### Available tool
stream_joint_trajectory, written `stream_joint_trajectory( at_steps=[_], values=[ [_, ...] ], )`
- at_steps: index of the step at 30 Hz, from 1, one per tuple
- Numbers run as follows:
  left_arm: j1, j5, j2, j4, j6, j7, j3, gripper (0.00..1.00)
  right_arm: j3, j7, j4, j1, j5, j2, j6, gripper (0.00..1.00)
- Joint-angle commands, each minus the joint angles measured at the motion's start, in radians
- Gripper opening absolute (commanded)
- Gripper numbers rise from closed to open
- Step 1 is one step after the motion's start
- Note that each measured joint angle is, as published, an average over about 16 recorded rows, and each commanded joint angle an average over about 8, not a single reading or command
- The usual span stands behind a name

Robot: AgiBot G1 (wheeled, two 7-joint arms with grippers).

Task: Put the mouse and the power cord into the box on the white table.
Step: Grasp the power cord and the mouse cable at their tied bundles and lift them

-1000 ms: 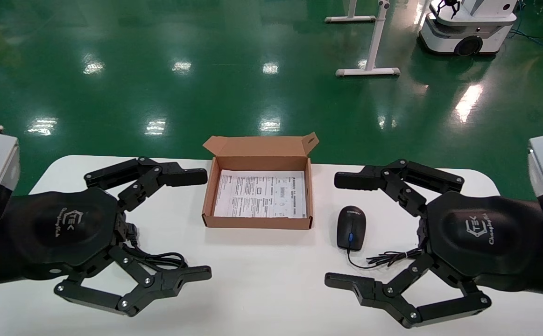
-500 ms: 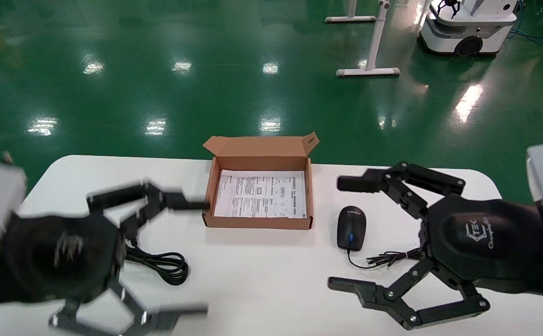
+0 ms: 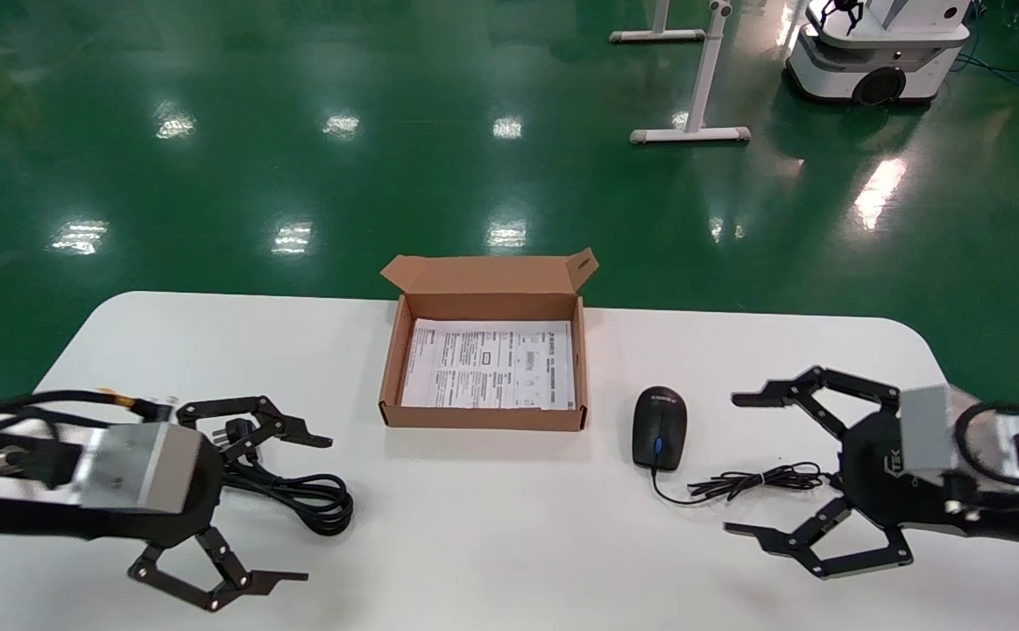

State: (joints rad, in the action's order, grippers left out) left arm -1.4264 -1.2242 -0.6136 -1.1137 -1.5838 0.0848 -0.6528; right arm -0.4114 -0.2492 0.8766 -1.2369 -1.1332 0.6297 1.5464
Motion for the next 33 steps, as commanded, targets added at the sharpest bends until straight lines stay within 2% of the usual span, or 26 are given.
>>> stream_joint_trajectory(
  at_steps=[1,8,15,21,30,31,32,33],
  values=[
    [-0.035,-0.059,-0.019,0.032,0.0,0.041,-0.043,1.0,-0.029,-0.067,-0.066,-0.03,-0.059,0.011,0.0,1.0],
    [-0.125,-0.167,-0.105,0.247,0.005,0.177,-0.159,1.0,-0.104,-0.274,-0.286,-0.142,-0.247,0.094,-0.08,1.0],
    [-0.215,-0.268,-0.186,0.446,0.009,0.315,-0.251,1.0,-0.158,-0.442,-0.459,-0.23,-0.358,0.172,-0.12,1.0],
    [-0.271,-0.317,-0.258,0.608,0.017,0.412,-0.301,1.0,-0.18,-0.53,-0.591,-0.28,-0.397,0.227,-0.143,1.0],
    [-0.318,-0.365,-0.341,0.818,0.053,0.543,-0.338,1.0,-0.195,-0.597,-0.733,-0.326,-0.422,0.285,-0.178,1.0],
    [-0.323,-0.368,-0.347,0.837,0.06,0.554,-0.34,1.0,-0.196,-0.599,-0.746,-0.329,-0.424,0.291,-0.181,0.97],
    [-0.327,-0.371,-0.353,0.856,0.066,0.565,-0.341,0.98,-0.197,-0.601,-0.758,-0.331,-0.425,0.296,-0.183,0.87],
    [-0.331,-0.373,-0.357,0.871,0.072,0.574,-0.342,0.91,-0.198,-0.601,-0.769,-0.332,-0.427,0.3,-0.184,0.74]
  ],
)
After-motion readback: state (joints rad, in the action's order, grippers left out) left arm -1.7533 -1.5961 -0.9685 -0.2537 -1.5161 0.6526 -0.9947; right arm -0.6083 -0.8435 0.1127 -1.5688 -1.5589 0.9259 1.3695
